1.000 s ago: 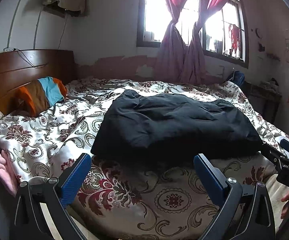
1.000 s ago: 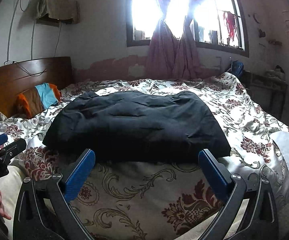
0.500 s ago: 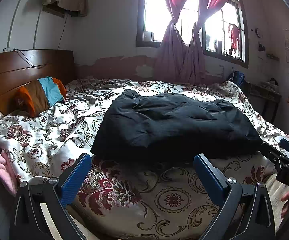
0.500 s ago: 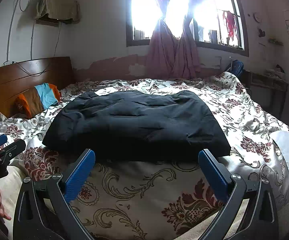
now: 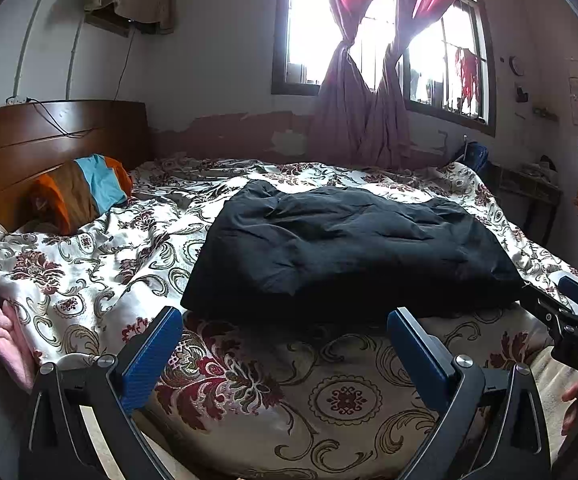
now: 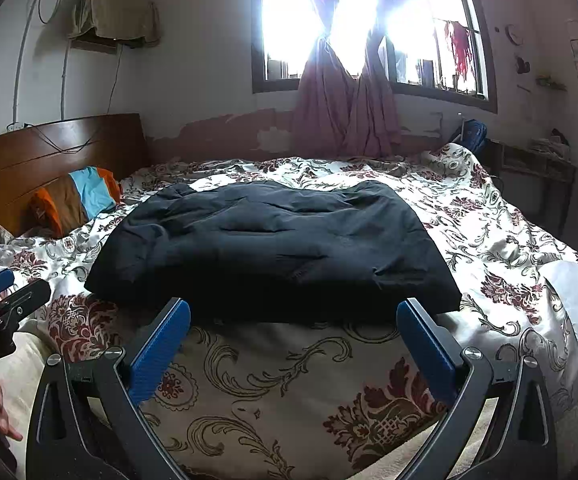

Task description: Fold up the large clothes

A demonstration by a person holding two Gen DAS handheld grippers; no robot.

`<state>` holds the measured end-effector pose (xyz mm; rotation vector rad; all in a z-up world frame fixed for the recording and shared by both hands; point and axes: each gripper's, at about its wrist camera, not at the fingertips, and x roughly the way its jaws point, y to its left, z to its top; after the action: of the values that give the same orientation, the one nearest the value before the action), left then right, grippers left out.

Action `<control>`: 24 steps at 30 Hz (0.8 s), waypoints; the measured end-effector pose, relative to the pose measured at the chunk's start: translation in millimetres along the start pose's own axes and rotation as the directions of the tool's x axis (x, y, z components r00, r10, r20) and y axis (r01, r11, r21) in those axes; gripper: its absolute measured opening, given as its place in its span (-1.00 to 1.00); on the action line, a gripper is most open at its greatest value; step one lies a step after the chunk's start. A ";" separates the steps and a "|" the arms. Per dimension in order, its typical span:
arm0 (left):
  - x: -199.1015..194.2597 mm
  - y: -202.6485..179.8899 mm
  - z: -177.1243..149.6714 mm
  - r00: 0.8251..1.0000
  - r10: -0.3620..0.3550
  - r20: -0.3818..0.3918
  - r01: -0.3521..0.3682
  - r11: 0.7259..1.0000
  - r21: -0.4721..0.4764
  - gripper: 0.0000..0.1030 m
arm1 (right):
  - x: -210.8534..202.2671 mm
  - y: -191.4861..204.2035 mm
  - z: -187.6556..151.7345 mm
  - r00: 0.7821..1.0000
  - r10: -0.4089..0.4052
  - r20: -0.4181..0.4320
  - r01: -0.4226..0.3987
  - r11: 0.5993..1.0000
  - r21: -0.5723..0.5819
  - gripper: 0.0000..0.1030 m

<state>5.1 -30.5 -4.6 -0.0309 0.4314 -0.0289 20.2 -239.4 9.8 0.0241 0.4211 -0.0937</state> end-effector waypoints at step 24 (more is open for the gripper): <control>-0.5 1.2 0.9 1.000 -0.009 0.001 0.009 1.000 0.004 1.00 | 0.1 0.7 -0.4 1.000 -0.004 0.006 0.004 1.000 0.007 0.97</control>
<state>5.0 -29.3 -3.7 -0.0292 0.4299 -0.0381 20.2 -238.7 9.4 0.0302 0.4148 -0.0988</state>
